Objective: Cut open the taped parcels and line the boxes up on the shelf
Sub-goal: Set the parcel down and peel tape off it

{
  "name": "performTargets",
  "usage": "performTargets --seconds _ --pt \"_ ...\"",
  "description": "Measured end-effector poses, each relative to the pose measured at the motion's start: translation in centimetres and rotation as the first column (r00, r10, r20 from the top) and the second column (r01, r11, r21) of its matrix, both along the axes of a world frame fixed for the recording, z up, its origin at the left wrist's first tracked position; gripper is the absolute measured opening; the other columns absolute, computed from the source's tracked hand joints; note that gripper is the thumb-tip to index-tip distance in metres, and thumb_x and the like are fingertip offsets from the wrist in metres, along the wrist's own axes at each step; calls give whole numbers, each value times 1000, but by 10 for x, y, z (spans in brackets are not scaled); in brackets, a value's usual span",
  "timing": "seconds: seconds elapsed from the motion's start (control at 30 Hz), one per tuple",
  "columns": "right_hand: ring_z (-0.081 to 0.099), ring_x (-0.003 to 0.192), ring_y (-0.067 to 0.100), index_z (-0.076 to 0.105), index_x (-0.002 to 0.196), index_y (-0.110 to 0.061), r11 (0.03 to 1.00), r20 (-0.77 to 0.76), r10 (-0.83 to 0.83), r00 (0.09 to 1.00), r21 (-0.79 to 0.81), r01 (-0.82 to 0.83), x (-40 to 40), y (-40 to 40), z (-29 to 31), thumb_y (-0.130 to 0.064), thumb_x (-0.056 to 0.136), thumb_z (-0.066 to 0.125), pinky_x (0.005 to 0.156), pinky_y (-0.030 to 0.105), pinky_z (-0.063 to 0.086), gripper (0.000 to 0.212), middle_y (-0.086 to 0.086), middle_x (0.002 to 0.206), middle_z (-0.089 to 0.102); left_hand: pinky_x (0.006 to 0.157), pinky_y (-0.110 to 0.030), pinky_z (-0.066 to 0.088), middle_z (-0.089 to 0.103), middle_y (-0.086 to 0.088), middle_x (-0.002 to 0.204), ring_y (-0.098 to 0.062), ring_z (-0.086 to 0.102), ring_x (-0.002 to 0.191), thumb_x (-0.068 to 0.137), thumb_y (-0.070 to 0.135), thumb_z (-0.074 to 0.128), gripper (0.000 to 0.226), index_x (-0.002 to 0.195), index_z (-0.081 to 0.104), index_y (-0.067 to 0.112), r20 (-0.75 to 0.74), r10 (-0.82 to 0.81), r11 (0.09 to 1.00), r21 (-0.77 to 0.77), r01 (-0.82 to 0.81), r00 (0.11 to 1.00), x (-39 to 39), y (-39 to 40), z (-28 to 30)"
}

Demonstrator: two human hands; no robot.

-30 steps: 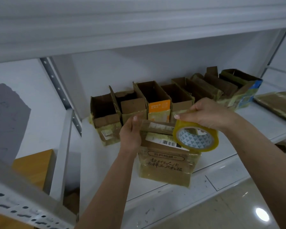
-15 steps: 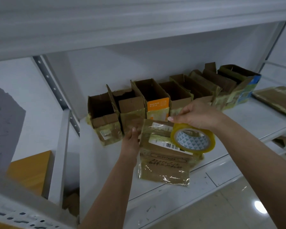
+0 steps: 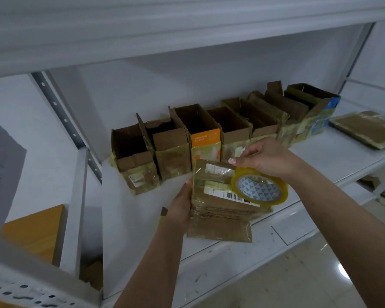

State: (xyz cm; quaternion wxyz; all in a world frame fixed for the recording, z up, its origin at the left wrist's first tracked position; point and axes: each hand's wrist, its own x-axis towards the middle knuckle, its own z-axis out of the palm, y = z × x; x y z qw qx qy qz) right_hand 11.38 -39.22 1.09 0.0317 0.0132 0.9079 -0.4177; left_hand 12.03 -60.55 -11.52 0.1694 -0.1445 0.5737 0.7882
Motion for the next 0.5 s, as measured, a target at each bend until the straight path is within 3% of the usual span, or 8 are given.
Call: performTargets --seconds 0.13,0.2,0.27,0.33,0.37,0.4,0.43,0.5 --pt "68 71 6 76 72 -24 1000 6 11 1000 1 -11 2 2 -1 -56 66 81 66 25 49 33 -11 68 72 96 -48 52 73 -7 109 -26 70 100 104 46 36 39 118 68 28 -40 16 988 -153 -22 999 3 4 -10" --pt "66 69 3 76 73 -24 1000 4 13 1000 8 -13 3 4 -1 -56 66 81 62 24 47 33 -13 67 71 94 -36 50 67 -4 125 -18 66 103 105 38 37 32 125 61 30 -131 -28 952 -306 -13 991 3 3 -3" --pt "66 67 1 76 73 -25 1000 11 25 1000 -1 -25 4 5 0 -56 67 81 60 22 45 32 -13 66 71 92 -26 41 53 -5 141 -15 56 114 104 32 44 37 140 48 23 -203 60 902 -409 -140 977 0 0 11" --pt "64 62 -2 75 72 -26 999 16 53 998 5 -53 4 5 2 -57 67 80 56 19 44 32 -14 66 70 95 -28 34 44 8 149 -9 44 130 100 42 47 45 145 41 34 -437 19 853 -462 -242 899 4 -3 34" --pt "64 59 -4 75 73 -26 998 17 68 998 18 -68 4 5 5 -57 68 79 53 17 43 32 -14 67 70 99 -28 33 41 21 148 -1 38 135 96 53 47 48 143 37 45 -574 -121 832 -504 -233 810 7 -1 48" --pt "65 58 -3 74 75 -25 996 22 87 996 25 -88 3 5 8 -57 69 79 50 14 43 32 -13 68 70 107 -33 30 35 27 149 4 29 139 90 63 47 56 143 32 51 -637 -331 772 -607 -188 696 8 3 59" --pt "66 59 -2 75 78 -24 993 34 114 993 20 -115 3 5 11 -56 69 78 47 12 44 34 -11 69 71 117 -40 20 27 22 156 0 16 146 83 72 48 74 148 23 47 -599 -547 656 -741 -146 585 8 10 66" --pt "69 66 1 75 85 -23 983 72 185 980 -11 -184 3 9 17 -59 63 79 51 12 47 42 -9 75 74 121 -44 -8 -3 4 165 -8 -15 148 68 81 57 120 156 -3 25 -343 -798 339 -935 -101 496 3 25 68"
